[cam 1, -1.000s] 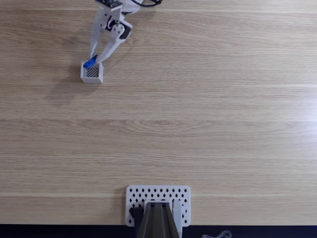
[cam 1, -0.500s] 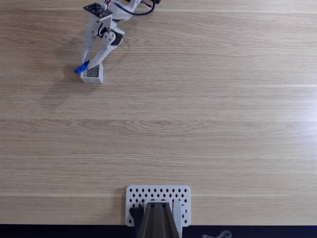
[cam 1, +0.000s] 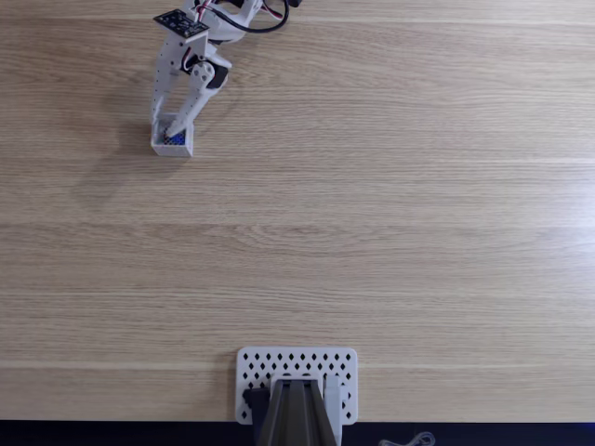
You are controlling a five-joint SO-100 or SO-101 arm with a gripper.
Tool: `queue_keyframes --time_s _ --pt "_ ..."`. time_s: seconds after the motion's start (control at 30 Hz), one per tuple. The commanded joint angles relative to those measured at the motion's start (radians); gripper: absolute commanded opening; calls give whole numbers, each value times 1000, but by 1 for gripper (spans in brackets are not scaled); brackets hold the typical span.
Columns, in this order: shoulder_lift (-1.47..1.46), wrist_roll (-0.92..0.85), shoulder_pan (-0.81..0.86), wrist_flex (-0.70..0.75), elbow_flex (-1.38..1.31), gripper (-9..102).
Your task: Grasp a peg and put it in the crate.
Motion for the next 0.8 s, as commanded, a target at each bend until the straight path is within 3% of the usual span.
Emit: queue_keyframes --time_s 0.0,0.1,0.23,0.43,0.77 --pt "21 8 2 -31 -74 15" --pt "25 9 0 -31 -72 11" --pt "63 9 -3 -28 -71 -3" --pt "267 52 -121 107 20 -1" --pt "795 664 -431 612 71 -1"
